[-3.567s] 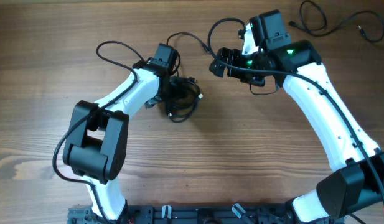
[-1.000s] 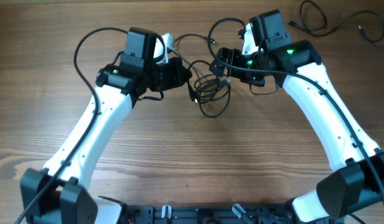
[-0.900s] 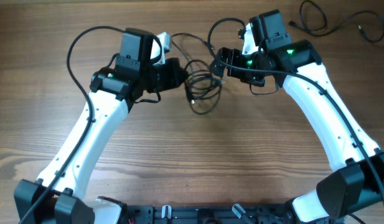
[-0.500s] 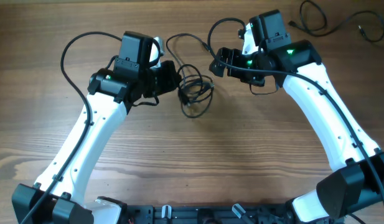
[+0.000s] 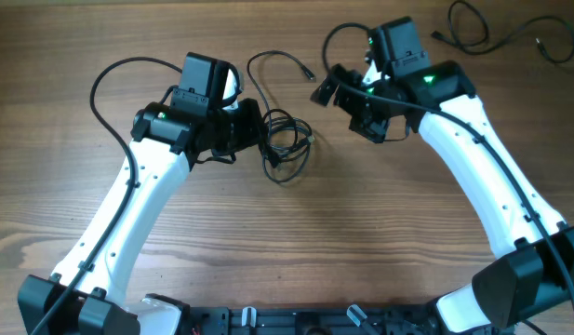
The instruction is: Untangle cables
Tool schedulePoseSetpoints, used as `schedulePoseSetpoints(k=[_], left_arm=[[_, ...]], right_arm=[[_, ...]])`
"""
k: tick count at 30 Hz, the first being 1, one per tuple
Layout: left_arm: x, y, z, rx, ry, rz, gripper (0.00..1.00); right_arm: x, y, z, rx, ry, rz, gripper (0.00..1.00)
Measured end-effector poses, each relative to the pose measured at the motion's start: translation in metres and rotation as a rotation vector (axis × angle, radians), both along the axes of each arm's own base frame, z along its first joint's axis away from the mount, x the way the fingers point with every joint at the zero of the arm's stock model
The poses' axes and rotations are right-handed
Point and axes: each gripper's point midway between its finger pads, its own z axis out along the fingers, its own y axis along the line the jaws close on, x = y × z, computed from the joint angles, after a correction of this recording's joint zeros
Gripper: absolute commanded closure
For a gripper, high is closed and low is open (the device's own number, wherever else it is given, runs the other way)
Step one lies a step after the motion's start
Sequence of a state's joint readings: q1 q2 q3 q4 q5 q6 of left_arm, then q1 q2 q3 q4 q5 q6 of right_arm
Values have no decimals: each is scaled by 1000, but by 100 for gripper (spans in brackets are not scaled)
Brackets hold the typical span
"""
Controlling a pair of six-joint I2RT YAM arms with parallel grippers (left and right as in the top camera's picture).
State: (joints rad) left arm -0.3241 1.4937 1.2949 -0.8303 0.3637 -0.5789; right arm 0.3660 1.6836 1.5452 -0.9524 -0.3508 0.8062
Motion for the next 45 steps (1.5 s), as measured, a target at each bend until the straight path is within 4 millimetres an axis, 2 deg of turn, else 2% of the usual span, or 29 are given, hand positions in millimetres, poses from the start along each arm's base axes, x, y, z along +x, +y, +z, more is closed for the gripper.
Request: schedulePoseSetpoints(k=[4,11,14,19,24,27,28,29,32,35,37,39,42,45], left_arm=[[1,-1,1,-7,-4,-1,96],[7,-27,26,-156,-73,-82,96],[5,-27,46,-182,-132,-91,96],[8,-7,68,-234,-178,-56,96],[-9,-20,97,-361,-207,-150,96],[-18,-27,105,-417,-197,-200,96],[-20,-30,109,-437,-201,-219,96],[-22,-36,119,-481,-227,-262,96],[-20,-38,131,-506,-284,-289,96],[-11,-19,134,-498,-286,-213,96],[6,10,133,-496,-277,-95,96],[12,27,131,-496,-265,-33,96],[18,60,121,-490,-213,87,96],[16,93,103,-461,-127,225,96]], right_arm=[[-10,4,-4,-47,-23,114,0],[-14,-9,-29,-148,35,136,0],[-12,-16,-39,-200,42,135,0],[-9,-22,-43,-239,34,124,0],[-4,-18,-53,-229,5,149,0],[-10,-12,-58,-196,24,191,1],[-16,-12,-60,-192,50,201,6],[-19,-13,-61,-194,59,214,7],[-33,-22,-66,-241,107,248,7],[-38,-38,-71,-324,131,242,12],[-37,-43,-72,-356,126,236,16],[-35,-46,-72,-376,121,231,16],[-33,-53,-73,-415,112,218,16],[-28,-66,-74,-464,113,164,16]])
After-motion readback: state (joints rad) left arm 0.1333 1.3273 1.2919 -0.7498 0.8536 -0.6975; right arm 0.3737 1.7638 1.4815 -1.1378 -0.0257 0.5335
